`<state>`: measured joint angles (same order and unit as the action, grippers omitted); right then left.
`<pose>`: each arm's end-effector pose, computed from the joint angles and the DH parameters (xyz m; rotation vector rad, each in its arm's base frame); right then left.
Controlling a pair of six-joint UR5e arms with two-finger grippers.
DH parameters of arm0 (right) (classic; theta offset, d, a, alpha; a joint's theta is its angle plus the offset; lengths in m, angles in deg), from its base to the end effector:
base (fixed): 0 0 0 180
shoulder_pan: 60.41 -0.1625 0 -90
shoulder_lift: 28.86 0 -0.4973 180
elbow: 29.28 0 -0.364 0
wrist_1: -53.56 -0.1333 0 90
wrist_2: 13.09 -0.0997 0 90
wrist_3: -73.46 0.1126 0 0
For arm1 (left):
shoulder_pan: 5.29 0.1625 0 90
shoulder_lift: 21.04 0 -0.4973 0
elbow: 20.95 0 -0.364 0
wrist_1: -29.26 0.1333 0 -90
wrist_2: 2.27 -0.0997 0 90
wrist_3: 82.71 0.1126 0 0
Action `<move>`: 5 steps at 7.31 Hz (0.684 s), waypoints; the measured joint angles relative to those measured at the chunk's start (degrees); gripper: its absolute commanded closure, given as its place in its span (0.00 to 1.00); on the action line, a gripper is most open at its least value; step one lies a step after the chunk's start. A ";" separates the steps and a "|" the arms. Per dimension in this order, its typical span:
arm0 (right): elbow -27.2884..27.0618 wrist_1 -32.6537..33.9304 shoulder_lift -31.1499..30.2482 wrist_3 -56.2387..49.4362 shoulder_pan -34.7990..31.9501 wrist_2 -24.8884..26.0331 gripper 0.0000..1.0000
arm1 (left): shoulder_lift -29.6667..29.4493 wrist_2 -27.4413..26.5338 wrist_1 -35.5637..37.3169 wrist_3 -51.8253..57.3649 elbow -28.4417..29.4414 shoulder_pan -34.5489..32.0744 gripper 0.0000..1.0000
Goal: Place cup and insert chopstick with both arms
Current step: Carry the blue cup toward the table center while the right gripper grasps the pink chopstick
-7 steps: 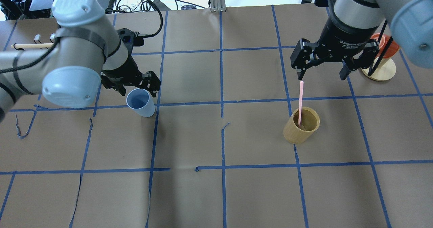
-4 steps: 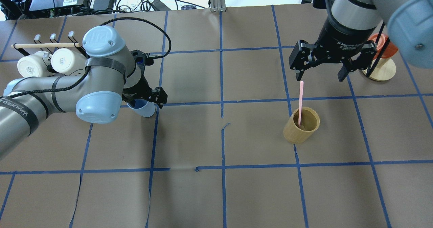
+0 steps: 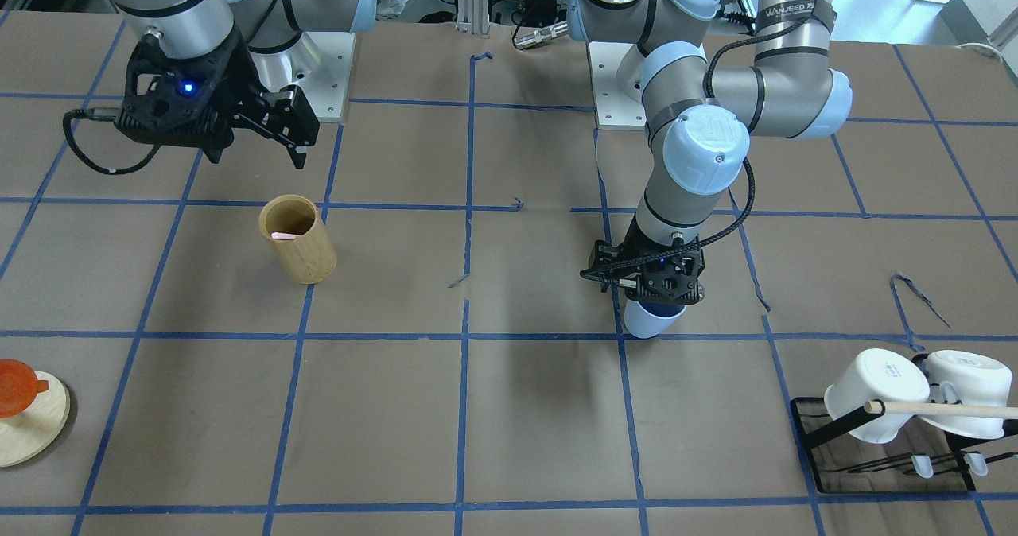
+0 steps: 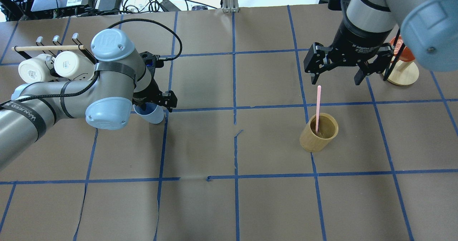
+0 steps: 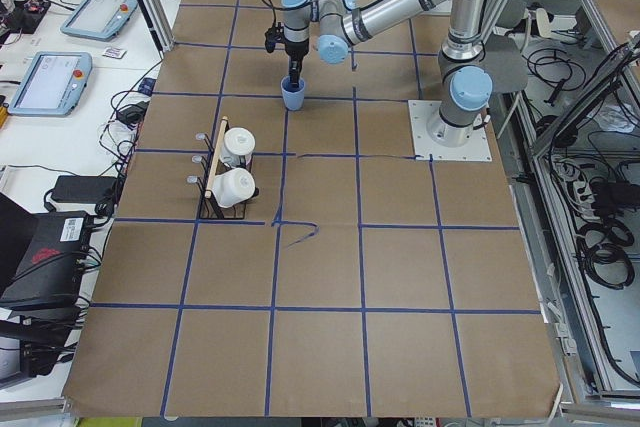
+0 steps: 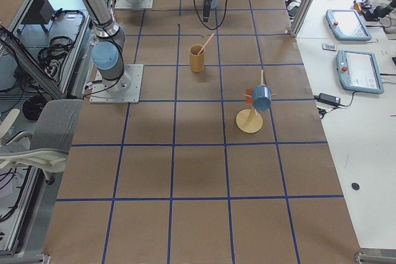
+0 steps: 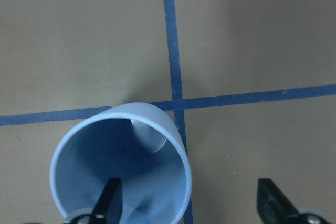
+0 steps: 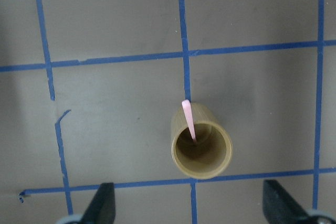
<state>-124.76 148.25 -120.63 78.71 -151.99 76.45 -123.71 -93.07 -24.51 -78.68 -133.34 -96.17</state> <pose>0.1465 -0.4456 0.5251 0.1002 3.1308 -0.0260 -0.1395 -0.5069 0.3281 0.1337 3.1241 -0.0313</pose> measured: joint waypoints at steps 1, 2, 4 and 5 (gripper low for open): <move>-1.82 5.26 0.39 -0.47 0.00 0.09 0.00 | -0.16 -0.11 0.03 -0.22 0.30 0.00 1.00; -3.43 10.57 1.25 -1.27 0.04 1.30 0.00 | -0.21 -0.22 0.01 -0.32 0.56 0.00 1.00; -7.05 20.13 3.63 -2.51 0.15 5.76 0.00 | -0.25 -0.32 -0.04 -0.39 0.86 0.00 1.00; -8.71 22.35 4.11 -2.59 0.17 6.40 0.09 | -0.26 -0.35 -0.28 -0.79 1.34 0.00 1.00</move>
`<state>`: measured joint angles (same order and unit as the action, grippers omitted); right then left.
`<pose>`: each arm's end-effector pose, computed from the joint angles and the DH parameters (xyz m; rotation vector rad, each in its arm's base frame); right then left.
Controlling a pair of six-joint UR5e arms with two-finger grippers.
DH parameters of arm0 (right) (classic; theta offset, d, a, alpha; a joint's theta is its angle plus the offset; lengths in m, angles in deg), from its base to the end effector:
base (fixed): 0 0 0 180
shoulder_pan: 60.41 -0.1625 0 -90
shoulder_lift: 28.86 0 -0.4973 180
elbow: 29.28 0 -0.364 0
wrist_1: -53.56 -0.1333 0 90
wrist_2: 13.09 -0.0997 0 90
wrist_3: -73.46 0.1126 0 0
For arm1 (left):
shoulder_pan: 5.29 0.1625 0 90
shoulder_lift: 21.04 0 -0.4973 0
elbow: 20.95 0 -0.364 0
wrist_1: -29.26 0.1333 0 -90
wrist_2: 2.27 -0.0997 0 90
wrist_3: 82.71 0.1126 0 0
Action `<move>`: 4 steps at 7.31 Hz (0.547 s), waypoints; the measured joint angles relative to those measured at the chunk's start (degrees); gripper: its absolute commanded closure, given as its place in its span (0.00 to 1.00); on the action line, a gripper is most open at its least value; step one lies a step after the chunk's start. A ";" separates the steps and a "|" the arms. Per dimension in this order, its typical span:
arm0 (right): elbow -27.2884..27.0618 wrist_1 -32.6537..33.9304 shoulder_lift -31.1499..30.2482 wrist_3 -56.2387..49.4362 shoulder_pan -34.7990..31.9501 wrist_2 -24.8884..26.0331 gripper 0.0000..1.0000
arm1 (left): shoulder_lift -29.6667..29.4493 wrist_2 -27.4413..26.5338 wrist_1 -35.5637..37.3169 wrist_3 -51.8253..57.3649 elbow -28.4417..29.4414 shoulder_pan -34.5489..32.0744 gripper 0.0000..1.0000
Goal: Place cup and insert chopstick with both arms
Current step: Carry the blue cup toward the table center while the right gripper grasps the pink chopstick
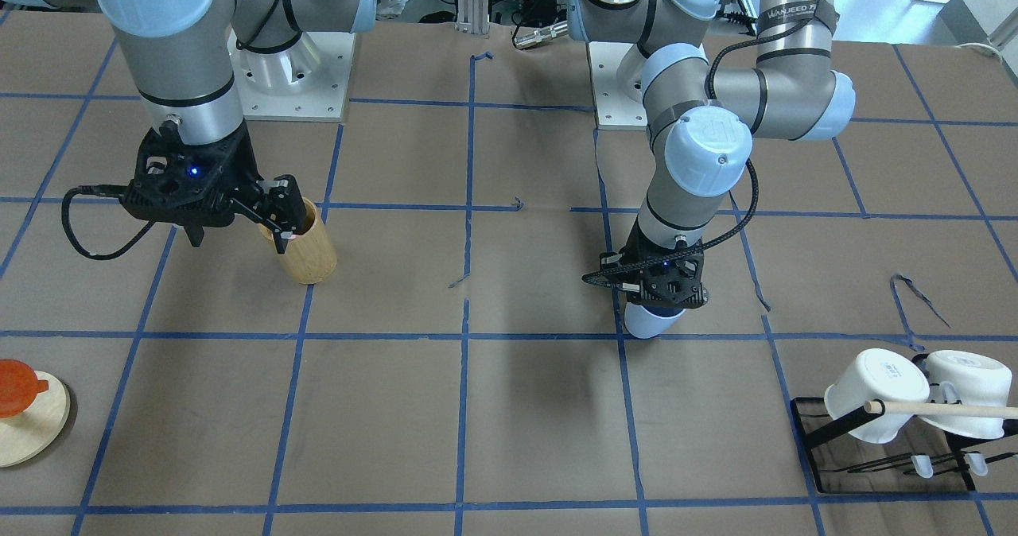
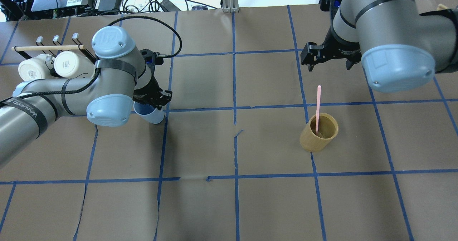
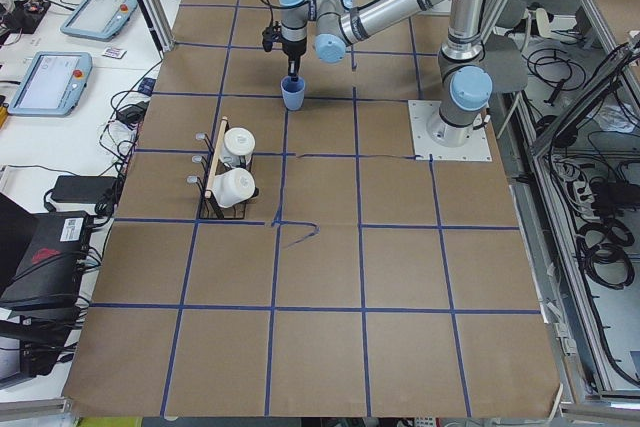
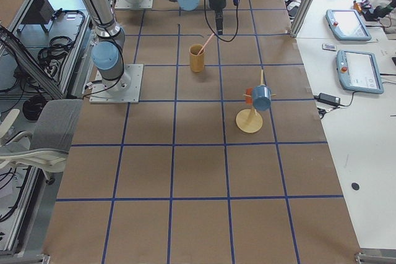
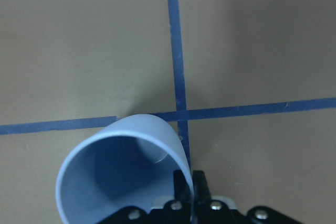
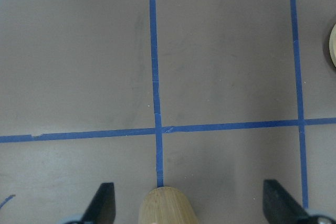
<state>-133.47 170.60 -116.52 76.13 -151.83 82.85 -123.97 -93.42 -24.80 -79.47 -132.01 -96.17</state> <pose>0.1337 -0.4846 0.4639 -0.0475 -3.0313 0.2843 -0.1390 -0.5145 0.3346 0.1116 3.1184 -0.0524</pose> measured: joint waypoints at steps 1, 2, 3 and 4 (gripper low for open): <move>-1.32 0.83 0.12 0.01 -0.01 0.10 0.11 | -0.23 -0.09 -1.76 -2.26 1.90 -0.16 1.00; -2.42 1.08 0.10 -0.06 -0.09 0.08 0.17 | -0.90 -0.03 -5.66 -7.34 5.36 -0.73 1.00; -3.49 1.15 0.07 -0.09 -0.18 0.01 0.36 | -1.99 0.23 -9.74 -14.89 8.97 -2.42 1.00; -4.45 1.17 -0.03 -0.11 -0.25 -0.05 0.43 | -3.27 0.43 -11.75 -24.40 11.54 -5.90 1.00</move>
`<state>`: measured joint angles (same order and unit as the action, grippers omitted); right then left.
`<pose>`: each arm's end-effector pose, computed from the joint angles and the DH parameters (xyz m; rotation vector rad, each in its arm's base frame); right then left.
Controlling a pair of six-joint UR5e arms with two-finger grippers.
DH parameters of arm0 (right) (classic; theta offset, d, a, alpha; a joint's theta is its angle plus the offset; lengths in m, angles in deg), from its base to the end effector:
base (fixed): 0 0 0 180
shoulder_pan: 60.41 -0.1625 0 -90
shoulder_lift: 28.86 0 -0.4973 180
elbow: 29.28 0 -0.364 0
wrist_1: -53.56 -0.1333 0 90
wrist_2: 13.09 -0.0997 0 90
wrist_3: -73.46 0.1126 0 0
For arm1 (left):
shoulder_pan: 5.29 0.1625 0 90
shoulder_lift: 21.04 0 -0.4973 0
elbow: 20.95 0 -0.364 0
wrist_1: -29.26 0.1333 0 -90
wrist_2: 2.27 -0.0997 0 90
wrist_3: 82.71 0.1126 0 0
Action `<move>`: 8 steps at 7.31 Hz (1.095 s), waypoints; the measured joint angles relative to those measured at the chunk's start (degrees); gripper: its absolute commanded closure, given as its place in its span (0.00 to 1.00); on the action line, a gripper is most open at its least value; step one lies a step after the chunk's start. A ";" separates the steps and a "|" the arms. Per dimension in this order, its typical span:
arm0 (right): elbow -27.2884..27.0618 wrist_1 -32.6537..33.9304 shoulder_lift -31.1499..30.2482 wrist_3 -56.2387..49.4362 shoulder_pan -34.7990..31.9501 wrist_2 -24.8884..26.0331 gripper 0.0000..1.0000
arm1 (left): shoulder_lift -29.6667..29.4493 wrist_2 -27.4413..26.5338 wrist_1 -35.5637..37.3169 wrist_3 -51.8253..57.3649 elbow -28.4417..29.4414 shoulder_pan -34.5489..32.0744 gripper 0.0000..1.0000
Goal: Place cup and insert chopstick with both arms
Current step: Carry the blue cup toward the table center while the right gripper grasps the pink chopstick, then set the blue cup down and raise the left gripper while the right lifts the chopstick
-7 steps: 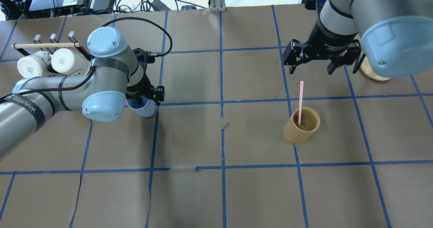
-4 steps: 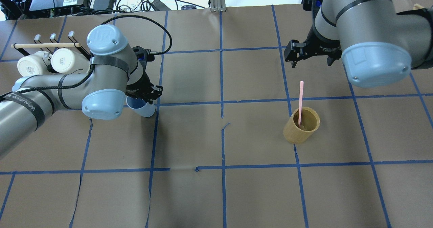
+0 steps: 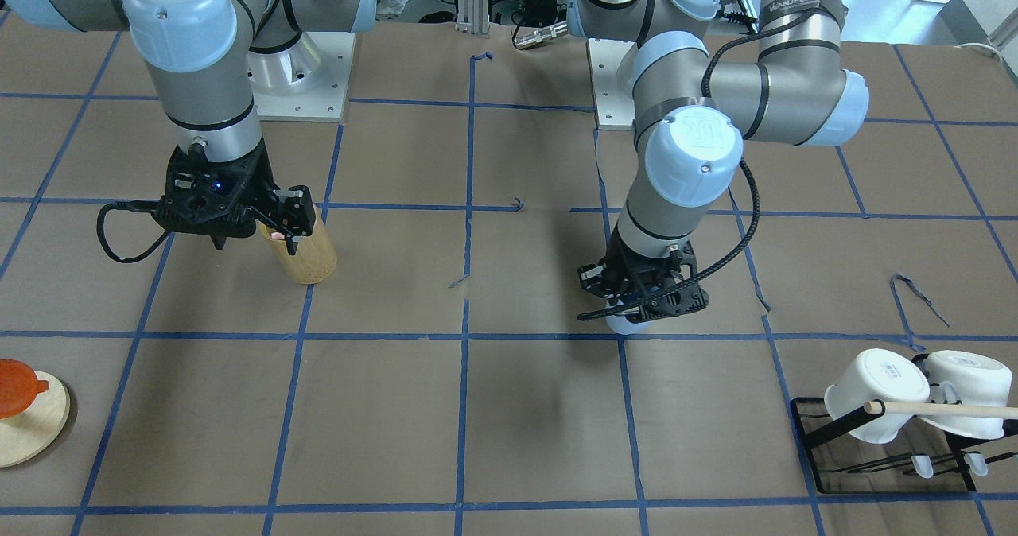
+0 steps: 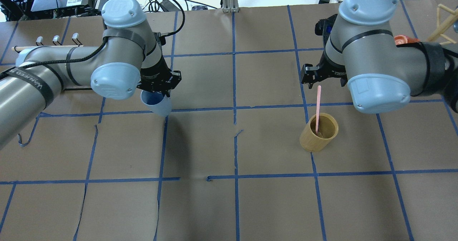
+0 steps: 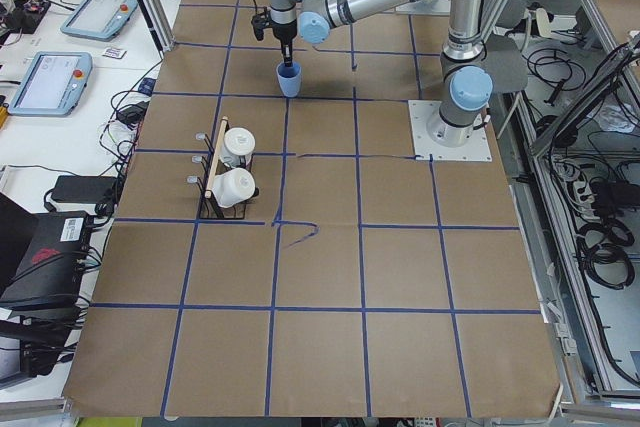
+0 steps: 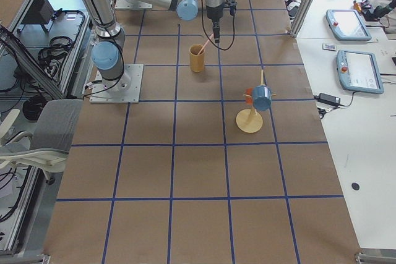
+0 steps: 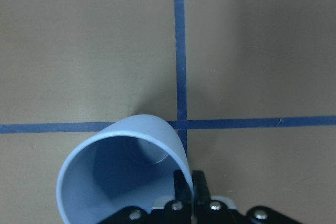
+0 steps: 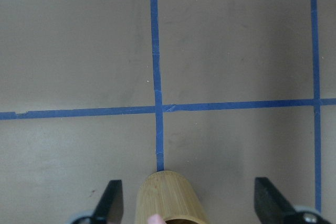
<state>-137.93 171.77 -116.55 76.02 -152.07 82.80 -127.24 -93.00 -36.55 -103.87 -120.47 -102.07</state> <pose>0.1354 -0.4693 0.4307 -0.0338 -3.0371 0.1980 -0.1974 -0.5438 0.3669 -0.3906 3.0981 0.0357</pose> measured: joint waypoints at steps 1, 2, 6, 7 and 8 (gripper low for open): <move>-0.61 0.01 -0.12 -0.01 -0.05 -0.05 0.45 | -1.09 0.25 -0.32 -9.35 1.54 -4.38 1.00; -0.86 -0.06 -0.19 -0.01 -0.15 -0.10 0.45 | -1.70 0.52 -0.33 -17.96 2.46 -8.64 1.00; -1.04 -0.72 -0.29 0.14 -0.49 -2.23 0.52 | -2.09 4.00 -0.93 -33.93 1.92 -19.15 1.00; -1.04 -0.84 -0.32 0.08 -0.51 -2.38 0.60 | -2.07 5.00 -0.87 -34.23 0.80 -19.75 1.00; -1.04 -0.95 -0.37 0.03 -0.53 -2.41 0.68 | -2.18 5.91 -0.78 -34.40 -0.10 -20.06 1.00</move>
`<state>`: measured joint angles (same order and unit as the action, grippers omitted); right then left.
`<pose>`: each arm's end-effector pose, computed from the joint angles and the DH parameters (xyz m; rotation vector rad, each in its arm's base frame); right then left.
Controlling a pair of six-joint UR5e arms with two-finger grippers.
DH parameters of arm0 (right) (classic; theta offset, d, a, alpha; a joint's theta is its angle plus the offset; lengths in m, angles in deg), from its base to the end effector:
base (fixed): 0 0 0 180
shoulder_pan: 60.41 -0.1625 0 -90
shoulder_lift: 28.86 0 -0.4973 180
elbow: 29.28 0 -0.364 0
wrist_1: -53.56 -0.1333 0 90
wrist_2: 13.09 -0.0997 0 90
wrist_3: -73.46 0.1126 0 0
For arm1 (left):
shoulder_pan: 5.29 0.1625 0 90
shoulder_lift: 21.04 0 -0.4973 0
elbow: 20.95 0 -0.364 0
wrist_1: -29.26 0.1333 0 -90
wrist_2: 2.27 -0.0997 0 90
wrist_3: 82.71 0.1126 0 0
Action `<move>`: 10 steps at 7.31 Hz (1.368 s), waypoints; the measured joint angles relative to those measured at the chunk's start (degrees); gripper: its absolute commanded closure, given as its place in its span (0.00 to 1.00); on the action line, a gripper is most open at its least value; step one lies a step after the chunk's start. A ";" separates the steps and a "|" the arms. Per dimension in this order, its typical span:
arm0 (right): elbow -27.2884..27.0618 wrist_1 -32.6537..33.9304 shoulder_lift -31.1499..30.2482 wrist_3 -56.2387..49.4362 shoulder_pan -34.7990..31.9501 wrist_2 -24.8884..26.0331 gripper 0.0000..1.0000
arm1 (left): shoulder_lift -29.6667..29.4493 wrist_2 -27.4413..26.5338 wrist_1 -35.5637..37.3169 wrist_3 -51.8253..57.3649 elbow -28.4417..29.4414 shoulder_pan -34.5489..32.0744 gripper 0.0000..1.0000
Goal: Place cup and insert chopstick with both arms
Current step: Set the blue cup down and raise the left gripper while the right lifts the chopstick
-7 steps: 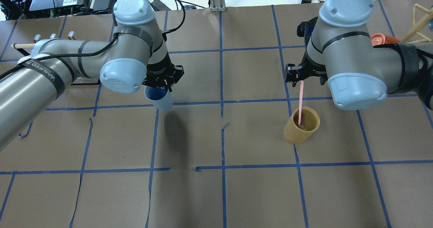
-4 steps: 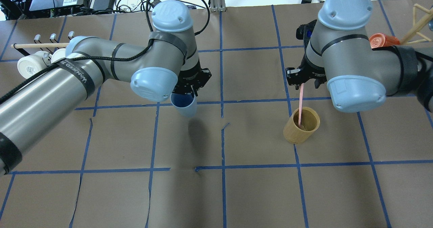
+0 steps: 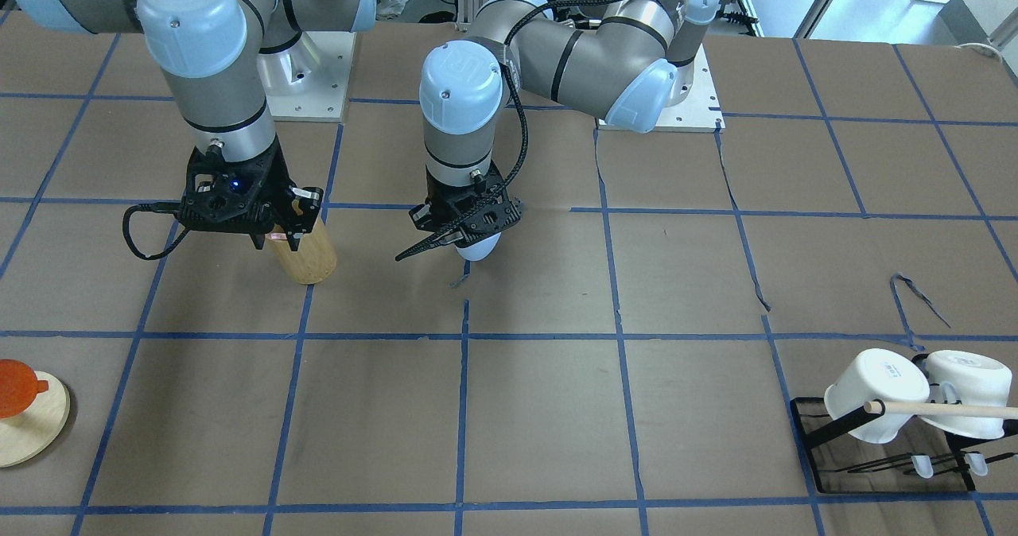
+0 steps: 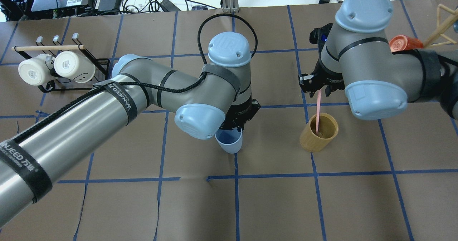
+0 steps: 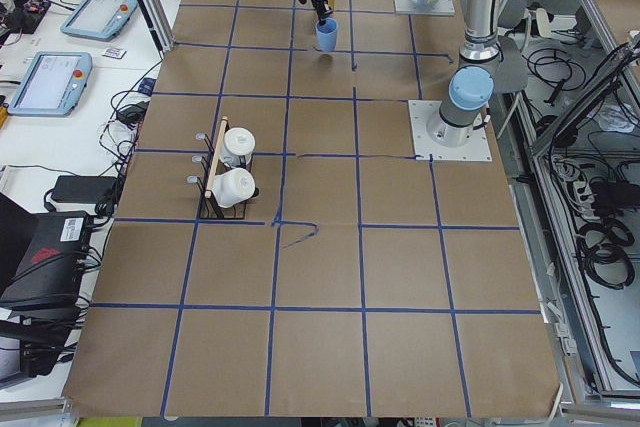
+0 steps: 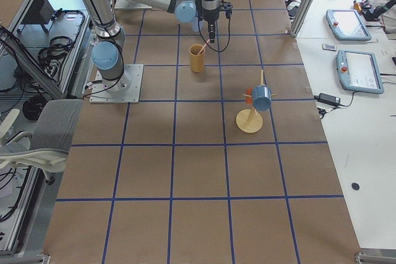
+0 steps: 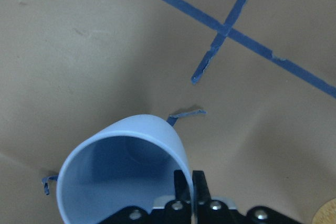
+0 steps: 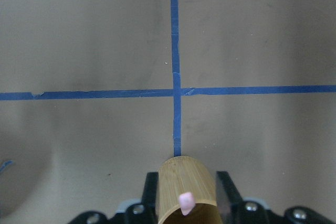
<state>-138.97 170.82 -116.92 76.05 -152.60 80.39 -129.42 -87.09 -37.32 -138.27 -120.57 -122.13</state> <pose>0.1442 -0.4603 0.4233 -0.0154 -3.0811 0.1553 -0.3847 -0.4426 0.3438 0.7794 -3.0217 -0.1869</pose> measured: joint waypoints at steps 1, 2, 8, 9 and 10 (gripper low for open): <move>0.01 -0.41 -0.10 -0.03 0.00 0.01 0.74 | -0.31 1.17 0.22 -0.10 -0.70 -0.18 1.00; 0.05 -0.94 -0.20 -0.04 -0.01 0.01 0.74 | -0.50 2.17 0.49 -0.13 -0.97 -0.26 0.12; 0.82 -1.25 -0.62 -0.04 0.10 -0.78 0.87 | 2.77 1.14 0.10 7.95 2.10 2.42 0.00; 0.95 -1.21 -0.94 -0.04 0.13 -1.26 0.87 | 4.39 0.41 -1.84 14.30 4.50 4.85 0.00; 1.39 -1.29 -1.19 -0.04 0.15 -1.50 0.86 | 6.10 0.18 -5.03 21.74 6.91 7.44 0.00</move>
<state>-137.58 169.52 -118.11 76.01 -152.45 78.89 -123.31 -86.90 -42.36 -116.53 -113.66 -114.68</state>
